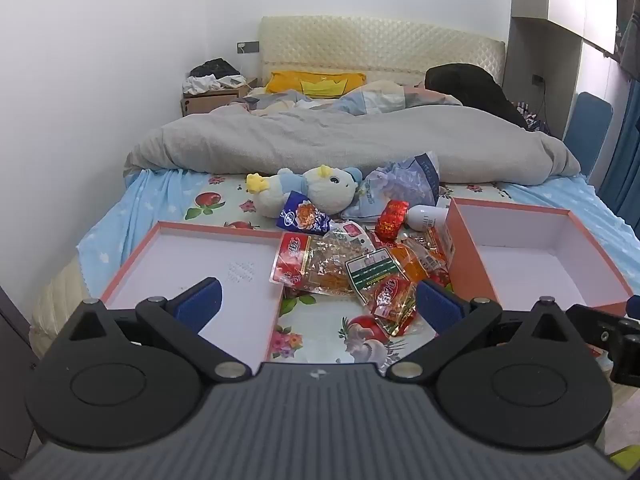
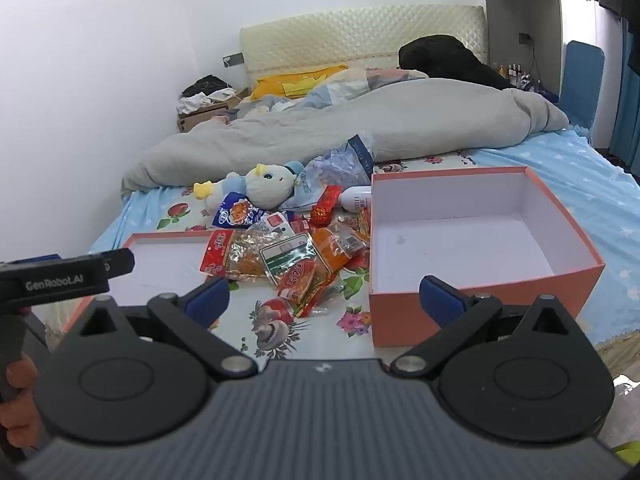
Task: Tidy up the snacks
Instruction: 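Move both grippers toward the pile of snack packets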
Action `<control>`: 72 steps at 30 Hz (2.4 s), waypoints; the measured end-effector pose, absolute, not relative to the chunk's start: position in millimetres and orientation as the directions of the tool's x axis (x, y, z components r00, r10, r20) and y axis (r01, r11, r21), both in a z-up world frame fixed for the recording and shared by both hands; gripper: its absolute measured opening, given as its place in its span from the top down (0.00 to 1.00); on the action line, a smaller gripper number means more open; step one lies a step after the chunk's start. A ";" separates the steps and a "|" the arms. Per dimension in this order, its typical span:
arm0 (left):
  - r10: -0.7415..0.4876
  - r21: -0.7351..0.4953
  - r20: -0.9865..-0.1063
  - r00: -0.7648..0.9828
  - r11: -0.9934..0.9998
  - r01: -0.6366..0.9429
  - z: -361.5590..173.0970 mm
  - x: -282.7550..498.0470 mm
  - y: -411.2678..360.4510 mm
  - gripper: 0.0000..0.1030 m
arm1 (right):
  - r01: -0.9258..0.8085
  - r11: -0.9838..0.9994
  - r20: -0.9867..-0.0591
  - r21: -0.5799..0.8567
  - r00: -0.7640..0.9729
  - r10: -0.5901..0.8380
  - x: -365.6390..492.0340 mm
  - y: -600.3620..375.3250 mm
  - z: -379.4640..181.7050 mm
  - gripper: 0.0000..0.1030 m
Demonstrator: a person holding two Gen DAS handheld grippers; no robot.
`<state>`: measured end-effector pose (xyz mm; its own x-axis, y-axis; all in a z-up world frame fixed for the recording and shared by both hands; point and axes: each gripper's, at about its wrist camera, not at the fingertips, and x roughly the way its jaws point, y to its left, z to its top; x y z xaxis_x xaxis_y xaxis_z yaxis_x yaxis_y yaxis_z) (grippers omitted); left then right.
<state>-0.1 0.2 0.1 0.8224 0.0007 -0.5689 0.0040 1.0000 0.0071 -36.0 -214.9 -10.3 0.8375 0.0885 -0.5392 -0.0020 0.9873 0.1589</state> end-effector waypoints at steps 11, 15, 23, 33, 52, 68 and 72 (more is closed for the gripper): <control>-0.005 -0.016 -0.551 0.834 1.000 -0.005 15.2 -4.9 2.5 0.00 | -0.020 0.992 -0.509 0.127 0.857 0.082 -41.7 -217.2 -4.1 0.00; -0.010 -0.026 -0.546 0.837 1.000 -0.005 11.9 -10.9 6.1 0.00 | -0.024 0.992 -0.510 0.121 0.856 0.083 -42.9 -213.5 -2.4 0.00; -0.006 -0.014 -0.545 0.838 1.000 -0.002 8.3 -10.5 4.7 0.00 | -0.027 0.993 -0.509 0.117 0.857 0.083 -45.3 -211.3 0.7 0.00; -0.006 -0.009 -0.555 0.832 1.000 0.001 7.9 -6.3 6.0 0.00 | -0.004 0.995 -0.514 0.103 0.856 0.057 -46.8 -210.0 -3.4 0.00; -0.040 -0.022 -0.620 0.784 0.999 0.034 -29.8 23.7 9.7 0.00 | 0.023 0.992 -0.516 0.124 0.856 0.044 -41.4 -212.1 -22.6 0.00; -0.072 -0.027 -0.627 0.776 0.997 0.070 -45.9 21.2 4.3 0.00 | 0.016 0.987 -0.509 0.158 0.858 0.068 -43.6 -213.7 -32.7 0.05; -0.078 -0.032 -0.628 0.774 0.997 0.074 -46.4 17.1 3.8 0.00 | 0.014 0.987 -0.510 0.157 0.858 0.069 -43.4 -213.5 -32.1 0.05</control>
<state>17.1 3.8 -46.4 0.7741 -0.0781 -0.6283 0.0744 0.9967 -0.0322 -43.4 -213.5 -32.1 0.8576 0.0689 -0.5097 0.0142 0.9875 0.1572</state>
